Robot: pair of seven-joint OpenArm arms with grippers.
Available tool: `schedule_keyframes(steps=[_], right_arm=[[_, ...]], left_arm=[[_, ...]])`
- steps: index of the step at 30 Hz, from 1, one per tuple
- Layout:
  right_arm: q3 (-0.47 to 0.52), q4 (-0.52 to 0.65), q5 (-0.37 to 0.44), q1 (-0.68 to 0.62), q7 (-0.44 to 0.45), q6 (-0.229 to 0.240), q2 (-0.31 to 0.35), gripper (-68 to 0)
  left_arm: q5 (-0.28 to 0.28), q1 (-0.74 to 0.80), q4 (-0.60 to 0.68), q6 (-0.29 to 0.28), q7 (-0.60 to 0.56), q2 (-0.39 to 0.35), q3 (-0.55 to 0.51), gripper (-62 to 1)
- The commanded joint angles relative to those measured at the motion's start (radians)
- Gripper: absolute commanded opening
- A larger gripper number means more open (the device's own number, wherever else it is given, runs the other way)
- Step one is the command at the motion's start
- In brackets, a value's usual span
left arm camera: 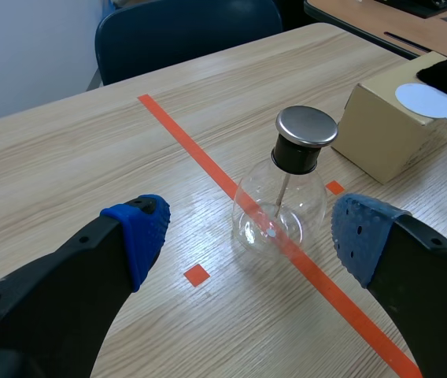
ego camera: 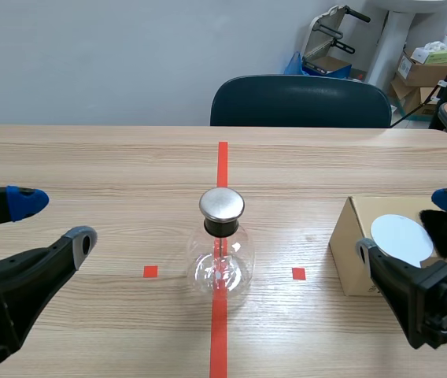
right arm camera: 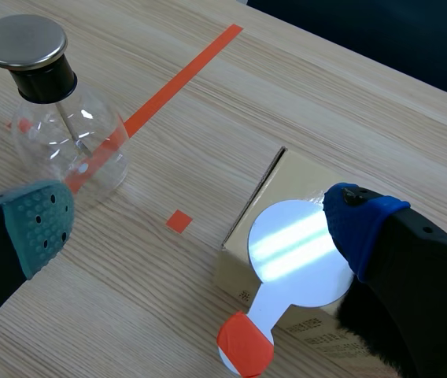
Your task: Do the electroscope experiment
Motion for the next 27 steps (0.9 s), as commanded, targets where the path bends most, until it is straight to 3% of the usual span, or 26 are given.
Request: schedule_keyframes(steps=[1, 19, 27], right_arm=[[0.001, 0.015, 0.018, 0.009, 0.006, 0.001, 0.0, 0.4], [0.001, 0.015, 0.017, 0.009, 0.002, 0.001, 0.0, 0.4], [0.001, 0.015, 0.009, 0.009, -0.056, 0.0, 0.0, 0.4]], left_arm=[[-0.009, 0.002, 0.014, 0.003, 0.005, 0.003, -0.005, -15.9], [-0.003, 0.002, 0.014, 0.002, 0.063, 0.003, -0.005, -15.9], [-0.002, 0.002, 0.014, 0.01, 0.064, 0.003, -0.005, -15.9]])
